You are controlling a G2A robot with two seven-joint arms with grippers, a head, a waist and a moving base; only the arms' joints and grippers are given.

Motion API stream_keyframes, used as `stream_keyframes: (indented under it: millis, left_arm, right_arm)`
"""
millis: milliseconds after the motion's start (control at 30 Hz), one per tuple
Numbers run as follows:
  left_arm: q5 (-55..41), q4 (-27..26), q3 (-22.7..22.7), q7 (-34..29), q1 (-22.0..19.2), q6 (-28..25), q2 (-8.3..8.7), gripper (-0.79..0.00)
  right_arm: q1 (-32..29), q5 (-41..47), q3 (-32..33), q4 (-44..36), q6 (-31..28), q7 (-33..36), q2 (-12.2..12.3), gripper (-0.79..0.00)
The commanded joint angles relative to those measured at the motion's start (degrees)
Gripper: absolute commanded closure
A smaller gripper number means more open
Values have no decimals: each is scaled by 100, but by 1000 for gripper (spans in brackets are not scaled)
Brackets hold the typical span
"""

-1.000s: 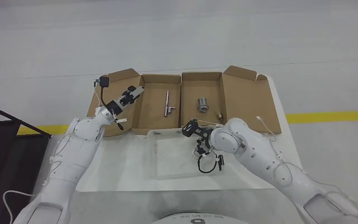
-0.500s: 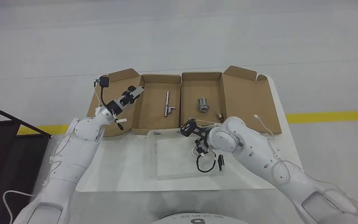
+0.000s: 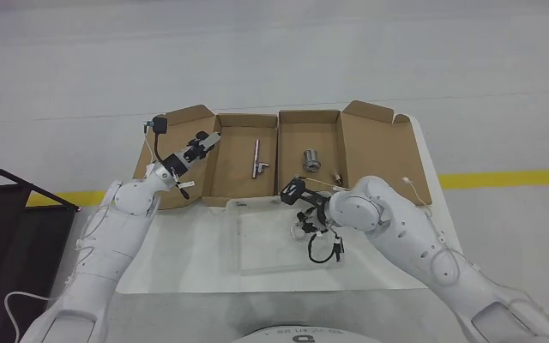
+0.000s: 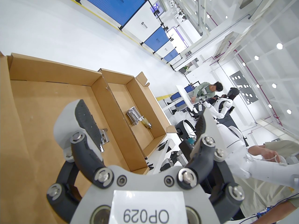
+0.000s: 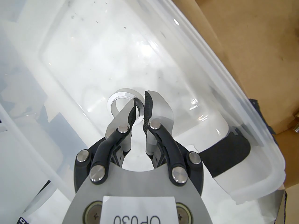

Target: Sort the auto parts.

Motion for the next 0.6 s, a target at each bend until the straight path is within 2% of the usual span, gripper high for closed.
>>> stream_keyframes:
  millis: [0,300,400,500,567]
  left_arm:
    - [0,0,0,0,0,0,0,-785]
    - [0,0,0,0,0,0,0,-785]
    - [0,0,0,0,0,0,0,-785]
    - [0,0,0,0,0,0,0,-785]
    - [0,0,0,0,0,0,0,-785]
  right_arm:
    - [-25,368,134,34,-133,-193,7,0]
    - [-471,2094,1025,-36,-1570,-964,168,0]
    - [-613,2878,1267,49,-2208,-873,233,0]
    - [-624,3899,1373,234,-2834,-436,288,0]
    - [-573,4440,1325,271,-2888,-336,330,0]
